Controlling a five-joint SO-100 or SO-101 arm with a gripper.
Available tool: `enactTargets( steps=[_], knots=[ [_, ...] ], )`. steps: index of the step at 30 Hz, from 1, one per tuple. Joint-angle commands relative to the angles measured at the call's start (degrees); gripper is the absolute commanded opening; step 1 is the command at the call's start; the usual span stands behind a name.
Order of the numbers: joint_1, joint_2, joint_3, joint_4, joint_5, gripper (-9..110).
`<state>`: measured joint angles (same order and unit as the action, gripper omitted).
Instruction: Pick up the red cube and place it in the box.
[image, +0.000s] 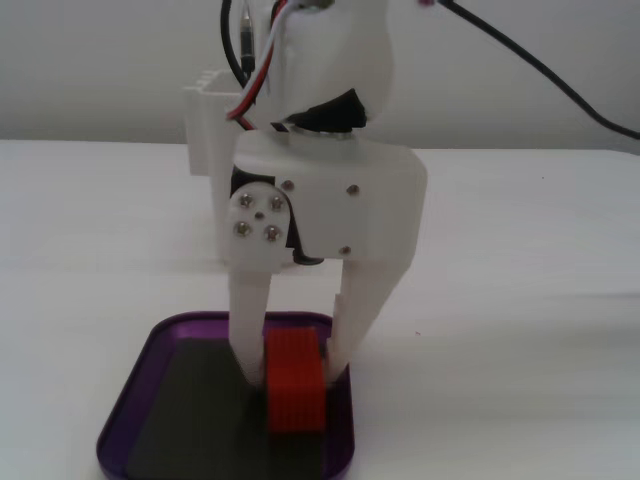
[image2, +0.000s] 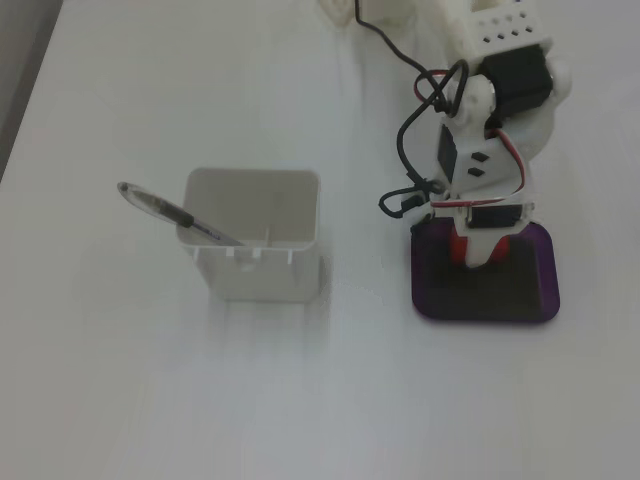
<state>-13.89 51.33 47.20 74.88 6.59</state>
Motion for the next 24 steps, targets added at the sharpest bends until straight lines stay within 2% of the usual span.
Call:
enactTargets(
  steps=[1,5,10,13,18,24],
  knots=[
    [1.8,1.1,-6.6,2.3,0.1,13],
    [3.2,1.1,-17.0,9.1,-0.2,18],
    [2.8,1.1,-31.2,19.2,-0.9,18],
    [2.4,1.4,-34.4,22.9,-2.5,18],
    [3.0,9.2,-25.5,22.9,-4.5,18],
    [3.0,25.1,0.6,22.9,-5.6,18]
  ],
)
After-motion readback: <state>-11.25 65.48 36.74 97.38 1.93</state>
